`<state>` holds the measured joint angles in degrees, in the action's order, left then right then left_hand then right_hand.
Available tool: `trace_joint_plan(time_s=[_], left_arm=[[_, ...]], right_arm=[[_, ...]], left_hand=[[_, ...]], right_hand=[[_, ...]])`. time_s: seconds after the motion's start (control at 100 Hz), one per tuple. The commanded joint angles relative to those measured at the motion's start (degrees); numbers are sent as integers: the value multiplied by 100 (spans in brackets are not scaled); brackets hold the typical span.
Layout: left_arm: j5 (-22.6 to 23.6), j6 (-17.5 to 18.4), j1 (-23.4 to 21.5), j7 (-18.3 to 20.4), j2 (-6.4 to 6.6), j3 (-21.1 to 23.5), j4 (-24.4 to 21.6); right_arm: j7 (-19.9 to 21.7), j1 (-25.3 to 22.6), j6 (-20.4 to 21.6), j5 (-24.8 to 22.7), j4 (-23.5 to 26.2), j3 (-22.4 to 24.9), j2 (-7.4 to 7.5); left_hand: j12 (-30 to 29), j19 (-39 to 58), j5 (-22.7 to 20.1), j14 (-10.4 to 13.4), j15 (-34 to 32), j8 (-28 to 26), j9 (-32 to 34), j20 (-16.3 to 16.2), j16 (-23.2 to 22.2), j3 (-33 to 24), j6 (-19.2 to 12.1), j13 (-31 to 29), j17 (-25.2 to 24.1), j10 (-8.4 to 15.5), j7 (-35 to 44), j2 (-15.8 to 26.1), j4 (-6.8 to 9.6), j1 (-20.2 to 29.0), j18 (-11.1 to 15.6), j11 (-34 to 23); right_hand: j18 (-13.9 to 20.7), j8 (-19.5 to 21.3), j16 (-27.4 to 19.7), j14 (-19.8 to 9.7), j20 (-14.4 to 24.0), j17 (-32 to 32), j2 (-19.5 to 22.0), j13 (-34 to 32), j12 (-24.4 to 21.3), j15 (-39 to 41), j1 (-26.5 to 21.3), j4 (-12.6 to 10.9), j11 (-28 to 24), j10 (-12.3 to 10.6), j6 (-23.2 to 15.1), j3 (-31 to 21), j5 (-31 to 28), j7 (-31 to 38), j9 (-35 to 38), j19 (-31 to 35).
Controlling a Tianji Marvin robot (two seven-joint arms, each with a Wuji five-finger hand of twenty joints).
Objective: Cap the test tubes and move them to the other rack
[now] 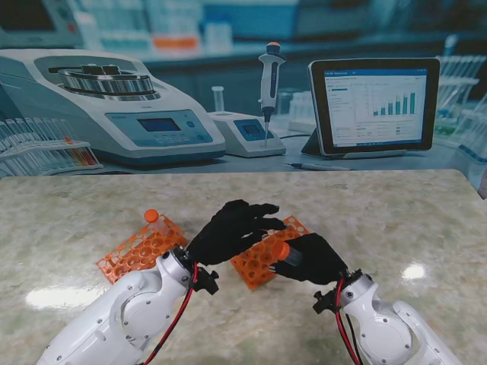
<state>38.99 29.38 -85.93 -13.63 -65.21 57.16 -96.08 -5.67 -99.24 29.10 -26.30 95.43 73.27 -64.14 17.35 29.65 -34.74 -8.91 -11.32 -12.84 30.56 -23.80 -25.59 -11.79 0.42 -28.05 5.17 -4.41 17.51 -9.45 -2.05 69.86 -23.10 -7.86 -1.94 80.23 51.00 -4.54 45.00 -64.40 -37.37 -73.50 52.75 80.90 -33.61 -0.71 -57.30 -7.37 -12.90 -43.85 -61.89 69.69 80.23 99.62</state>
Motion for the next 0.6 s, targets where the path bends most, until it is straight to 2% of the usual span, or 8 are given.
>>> trace_joint_plan(time_s=[0.0,0.07,0.15,0.21,0.26,0.28,0.3,0.59], left_arm=[[-26,27,-41,44,8,0,-68],[10,48,-53,24,10,1,-67],[-19,67,-76,47,13,-1,-70],[33,64,-68,13,14,-16,-53],[93,56,-55,1,20,-28,-38],[110,52,-49,-6,21,-35,-31],[120,51,-43,-15,20,-43,-23],[100,-4,53,-32,6,-196,88]], right_arm=[[9,-39,-11,1,29,-12,-15],[15,-31,-10,8,23,-20,-15],[25,-29,-9,11,20,-20,-13],[24,-31,-7,10,21,-15,-13],[19,-32,-9,7,21,-11,-14],[19,-32,-11,7,21,-10,-14],[19,-33,-13,7,22,-9,-14],[30,-18,-23,17,13,-21,-13]], left_hand=[[-161,87,-88,-54,114,67,-23,-50,97,319,70,-132,-11,-49,-143,202,158,160,-112,108],[-153,78,-114,-43,123,62,-29,-50,101,463,106,-118,-23,-34,-146,111,153,-49,-99,105],[-116,36,-325,-16,138,-50,-31,-50,105,671,278,-85,-44,-52,-103,-184,265,-620,-125,101],[-99,31,-503,62,132,-84,-17,-50,97,811,479,-72,-36,-64,-59,-447,219,-907,-105,88],[-86,-3,-507,96,139,-114,-45,-37,92,855,565,-23,-90,-36,-50,-484,195,-1094,-69,88],[-11,-14,-471,111,124,-430,-69,-56,45,310,598,-20,-82,-20,-58,-645,113,-1452,-71,73],[10,-9,-462,115,117,-528,-72,-63,33,176,601,-18,-72,-18,-20,-710,87,-1581,-69,61],[190,-32,291,184,89,-1490,-276,-62,-45,-274,623,105,-108,18,1058,-1091,-49,-2238,-23,-17]], right_hand=[[473,121,349,-490,235,-436,60,-221,101,1139,-263,148,9,-21,-265,13,-136,245,227,1540],[473,121,349,-490,235,-436,62,-221,102,1139,-260,149,7,-15,-265,14,-136,245,229,1540],[473,121,349,-490,235,-436,62,-221,101,1139,-262,148,8,-17,-265,14,-136,245,228,1540],[473,121,349,-490,235,-436,63,-221,101,1139,-259,149,7,-22,-265,17,-136,245,228,1540],[473,121,349,-490,235,-436,62,-221,102,1139,-256,148,6,-21,-265,15,-136,245,229,1540],[473,121,349,-490,235,-436,58,-221,102,1139,-254,148,6,-20,-265,15,-136,245,229,1540],[473,121,349,-490,235,-436,63,-221,102,1139,-258,148,6,-18,-265,12,-136,245,228,1540],[473,121,349,-490,235,-436,56,-221,99,1139,-261,149,13,-6,-265,17,-136,245,227,1540]])
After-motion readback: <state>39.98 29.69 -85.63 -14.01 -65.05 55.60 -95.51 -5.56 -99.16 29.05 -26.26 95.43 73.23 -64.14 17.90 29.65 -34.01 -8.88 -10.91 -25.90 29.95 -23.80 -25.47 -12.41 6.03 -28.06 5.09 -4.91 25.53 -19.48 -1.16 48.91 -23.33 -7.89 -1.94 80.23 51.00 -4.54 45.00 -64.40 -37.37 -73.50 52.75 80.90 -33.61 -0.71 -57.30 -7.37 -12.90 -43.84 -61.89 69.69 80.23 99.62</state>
